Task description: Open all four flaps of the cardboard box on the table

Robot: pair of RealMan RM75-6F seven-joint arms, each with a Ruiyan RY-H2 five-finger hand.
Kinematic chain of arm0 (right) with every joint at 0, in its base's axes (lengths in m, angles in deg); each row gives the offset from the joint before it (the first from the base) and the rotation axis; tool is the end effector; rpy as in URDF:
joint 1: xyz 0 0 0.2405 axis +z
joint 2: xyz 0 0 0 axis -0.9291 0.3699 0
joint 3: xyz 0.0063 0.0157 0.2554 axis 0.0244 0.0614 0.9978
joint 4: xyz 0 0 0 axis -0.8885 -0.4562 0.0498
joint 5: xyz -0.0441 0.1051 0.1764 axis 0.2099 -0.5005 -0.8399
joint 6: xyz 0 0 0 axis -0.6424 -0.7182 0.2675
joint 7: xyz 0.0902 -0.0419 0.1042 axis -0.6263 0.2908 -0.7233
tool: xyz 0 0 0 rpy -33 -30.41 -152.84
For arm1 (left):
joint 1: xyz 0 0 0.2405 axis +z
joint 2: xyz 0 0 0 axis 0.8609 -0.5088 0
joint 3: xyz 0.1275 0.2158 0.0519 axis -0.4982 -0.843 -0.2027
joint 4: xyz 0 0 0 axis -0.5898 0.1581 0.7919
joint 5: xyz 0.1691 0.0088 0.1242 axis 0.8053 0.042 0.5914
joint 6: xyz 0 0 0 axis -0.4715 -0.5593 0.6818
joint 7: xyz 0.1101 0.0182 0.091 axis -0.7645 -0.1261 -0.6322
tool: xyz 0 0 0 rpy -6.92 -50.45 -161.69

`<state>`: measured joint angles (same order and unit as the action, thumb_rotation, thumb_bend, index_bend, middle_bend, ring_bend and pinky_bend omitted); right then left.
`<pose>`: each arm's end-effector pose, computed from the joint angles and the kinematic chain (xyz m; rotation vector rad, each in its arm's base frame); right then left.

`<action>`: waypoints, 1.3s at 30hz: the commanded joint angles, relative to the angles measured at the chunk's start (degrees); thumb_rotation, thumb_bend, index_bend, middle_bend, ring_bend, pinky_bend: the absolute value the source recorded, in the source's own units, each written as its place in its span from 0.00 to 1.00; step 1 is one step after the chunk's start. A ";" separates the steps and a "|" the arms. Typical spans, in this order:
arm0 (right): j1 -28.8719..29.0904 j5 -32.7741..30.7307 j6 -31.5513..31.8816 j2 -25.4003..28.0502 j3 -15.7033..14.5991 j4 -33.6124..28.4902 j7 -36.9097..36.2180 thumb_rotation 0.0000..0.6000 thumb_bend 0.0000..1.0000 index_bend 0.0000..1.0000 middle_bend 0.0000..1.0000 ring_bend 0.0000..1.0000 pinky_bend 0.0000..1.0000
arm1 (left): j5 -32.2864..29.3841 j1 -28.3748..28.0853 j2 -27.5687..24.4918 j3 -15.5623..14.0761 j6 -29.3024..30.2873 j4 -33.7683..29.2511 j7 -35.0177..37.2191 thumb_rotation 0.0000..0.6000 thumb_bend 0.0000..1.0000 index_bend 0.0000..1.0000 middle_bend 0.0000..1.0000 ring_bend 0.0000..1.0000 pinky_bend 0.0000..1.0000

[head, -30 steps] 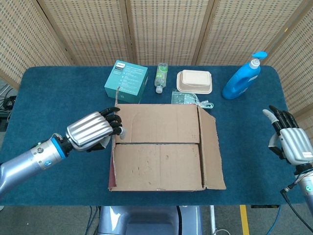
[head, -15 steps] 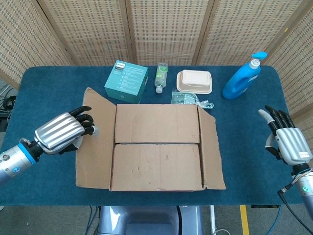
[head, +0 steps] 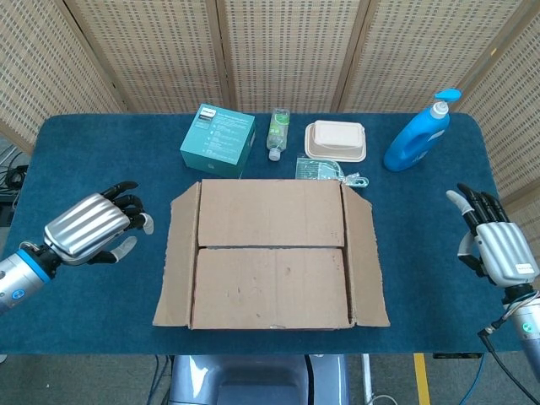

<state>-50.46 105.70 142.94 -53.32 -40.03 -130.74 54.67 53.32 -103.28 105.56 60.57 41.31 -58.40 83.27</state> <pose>-0.2551 -0.2641 0.2152 1.4872 -0.9430 1.0438 -0.1119 0.2960 0.2250 -2.1719 -0.6555 -0.8122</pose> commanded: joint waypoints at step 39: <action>-0.57 0.53 -0.08 -2.20 -0.61 4.64 -4.12 1.00 1.00 0.01 0.01 0.00 0.00 | -44.11 -10.40 41.95 4.55 9.50 3.76 -48.08 0.86 0.12 0.07 0.00 0.00 0.00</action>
<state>-51.02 106.23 142.84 -55.53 -40.63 -126.12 50.57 9.58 -113.38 146.92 65.24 50.44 -55.02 35.54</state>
